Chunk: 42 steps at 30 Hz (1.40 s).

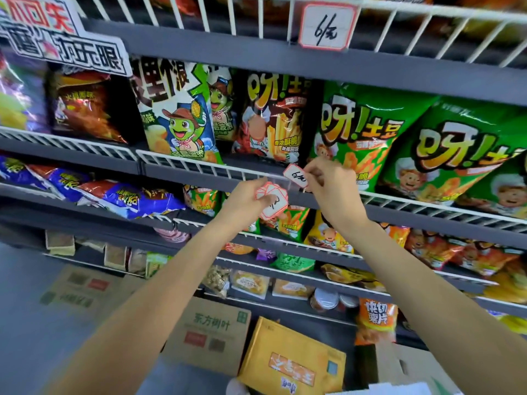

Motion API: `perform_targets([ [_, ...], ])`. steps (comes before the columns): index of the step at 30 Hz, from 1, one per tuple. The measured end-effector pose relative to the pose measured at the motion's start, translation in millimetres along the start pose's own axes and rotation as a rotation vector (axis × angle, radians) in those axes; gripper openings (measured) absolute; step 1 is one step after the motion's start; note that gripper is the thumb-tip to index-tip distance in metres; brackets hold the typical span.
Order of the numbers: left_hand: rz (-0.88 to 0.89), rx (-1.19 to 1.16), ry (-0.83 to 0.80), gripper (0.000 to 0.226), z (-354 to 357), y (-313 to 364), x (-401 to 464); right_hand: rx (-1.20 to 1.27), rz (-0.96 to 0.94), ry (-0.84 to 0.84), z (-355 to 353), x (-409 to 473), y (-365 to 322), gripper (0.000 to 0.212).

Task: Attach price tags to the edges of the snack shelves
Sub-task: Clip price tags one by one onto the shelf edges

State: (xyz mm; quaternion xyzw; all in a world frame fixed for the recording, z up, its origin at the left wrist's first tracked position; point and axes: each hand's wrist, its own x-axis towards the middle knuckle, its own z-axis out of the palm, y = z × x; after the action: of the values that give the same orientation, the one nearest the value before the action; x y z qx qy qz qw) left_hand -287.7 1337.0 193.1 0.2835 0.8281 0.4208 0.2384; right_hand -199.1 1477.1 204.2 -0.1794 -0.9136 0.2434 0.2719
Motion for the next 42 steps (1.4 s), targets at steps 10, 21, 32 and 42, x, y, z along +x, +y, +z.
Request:
perform_targets([
  [10,0.061,0.134,-0.045,0.051,-6,-10,-5,-0.104,-0.118,0.056,10,-4,1,0.011],
  [21,0.107,0.348,-0.087,0.047,-14,-23,0,-0.408,-0.18,0.04,28,-8,-4,0.035],
  [32,0.149,0.375,-0.097,0.047,-19,-25,6,-0.476,-0.188,0.073,32,-14,-6,0.024],
  [42,0.142,0.42,-0.158,0.049,-25,-20,7,-0.609,-0.198,0.089,37,-18,-4,0.036],
])
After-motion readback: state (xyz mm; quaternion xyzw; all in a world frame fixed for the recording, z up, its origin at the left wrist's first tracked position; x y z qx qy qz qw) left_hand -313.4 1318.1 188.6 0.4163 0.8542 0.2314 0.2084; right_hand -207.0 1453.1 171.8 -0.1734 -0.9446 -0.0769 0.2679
